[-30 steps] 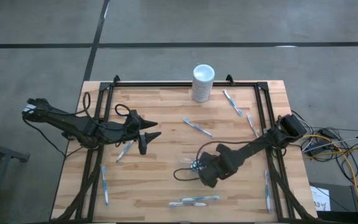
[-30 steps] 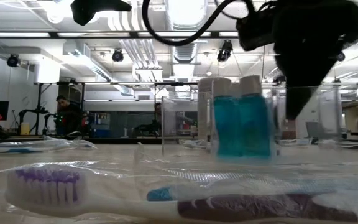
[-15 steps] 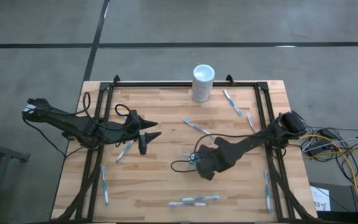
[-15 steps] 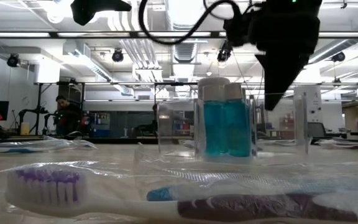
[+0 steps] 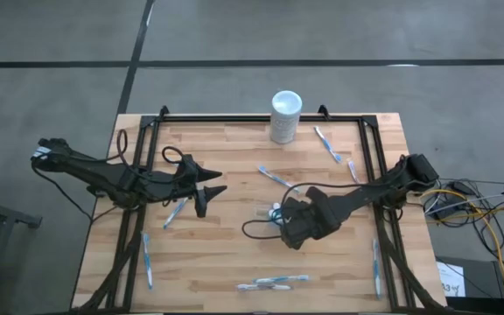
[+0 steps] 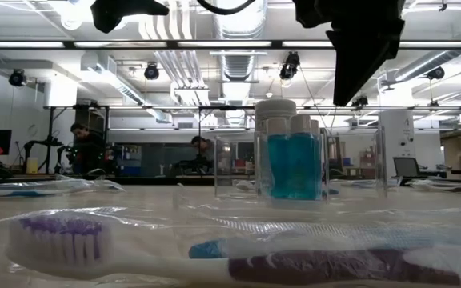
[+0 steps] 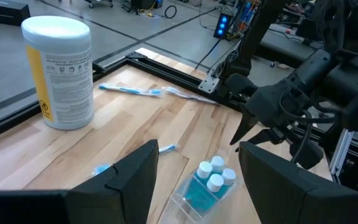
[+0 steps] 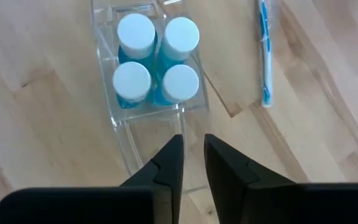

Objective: Pick & Place toothbrushing station
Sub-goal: Put the blue toothbrush into the transparent organizer

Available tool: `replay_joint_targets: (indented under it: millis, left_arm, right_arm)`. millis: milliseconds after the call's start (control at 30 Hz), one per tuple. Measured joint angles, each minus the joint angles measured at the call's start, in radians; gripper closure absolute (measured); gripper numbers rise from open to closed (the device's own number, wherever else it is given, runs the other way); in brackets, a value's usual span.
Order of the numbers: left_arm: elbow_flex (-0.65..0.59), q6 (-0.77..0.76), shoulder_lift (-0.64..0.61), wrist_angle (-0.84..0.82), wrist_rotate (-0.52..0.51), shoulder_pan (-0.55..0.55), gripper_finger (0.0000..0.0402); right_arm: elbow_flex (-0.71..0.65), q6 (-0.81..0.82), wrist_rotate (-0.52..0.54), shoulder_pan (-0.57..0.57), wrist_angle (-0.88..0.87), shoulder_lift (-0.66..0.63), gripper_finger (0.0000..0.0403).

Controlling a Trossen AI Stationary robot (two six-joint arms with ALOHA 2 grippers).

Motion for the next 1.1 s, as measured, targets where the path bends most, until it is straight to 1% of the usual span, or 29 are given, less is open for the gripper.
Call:
replay_joint_targets:
  millis: [167,233,333,367,500,567,633,767,1000,1100]
  left_arm:
    - [0.000,0.000,0.000,-0.002,0.000,0.000,0.0172]
    - [0.000,0.000,0.000,-0.002,0.000,0.000,0.0172]
    - [0.000,0.000,0.000,-0.003,0.000,0.000,0.0172]
    - [0.000,0.000,0.000,-0.003,0.000,0.000,0.0172]
    - [0.000,0.000,0.000,-0.003,0.000,0.000,0.0172]
    - [0.000,0.000,0.000,-0.003,0.000,0.000,0.0172]
    - [0.000,0.000,0.000,-0.003,0.000,0.000,0.0172]
    - [0.000,0.000,0.000,-0.004,0.000,0.000,0.0172]
    - [0.000,0.000,0.000,-0.004,0.000,0.000,0.0172]
    - [0.000,0.000,0.000,-0.004,0.000,0.000,0.0172]
  right_arm:
    - [0.016,0.036,-0.013,0.017,-0.017,-0.017,0.0325]
    - [0.025,0.088,-0.049,0.034,-0.023,-0.040,0.0318]
    - [0.031,0.147,-0.144,0.062,-0.014,-0.068,0.0301]
    - [0.030,0.165,-0.162,0.075,-0.014,-0.074,0.0294]
    - [0.029,0.258,-0.173,0.137,-0.003,-0.088,0.0266]
    - [0.029,0.286,-0.200,0.174,0.016,-0.087,0.0253]
    - [0.029,0.311,-0.222,0.207,0.043,-0.082,0.0243]
    - [0.029,0.360,-0.227,0.264,0.096,-0.077,0.0228]
    - [0.025,0.327,-0.220,0.303,0.203,-0.077,0.0214]
    - [0.007,0.262,-0.220,0.317,0.262,-0.077,0.0213]
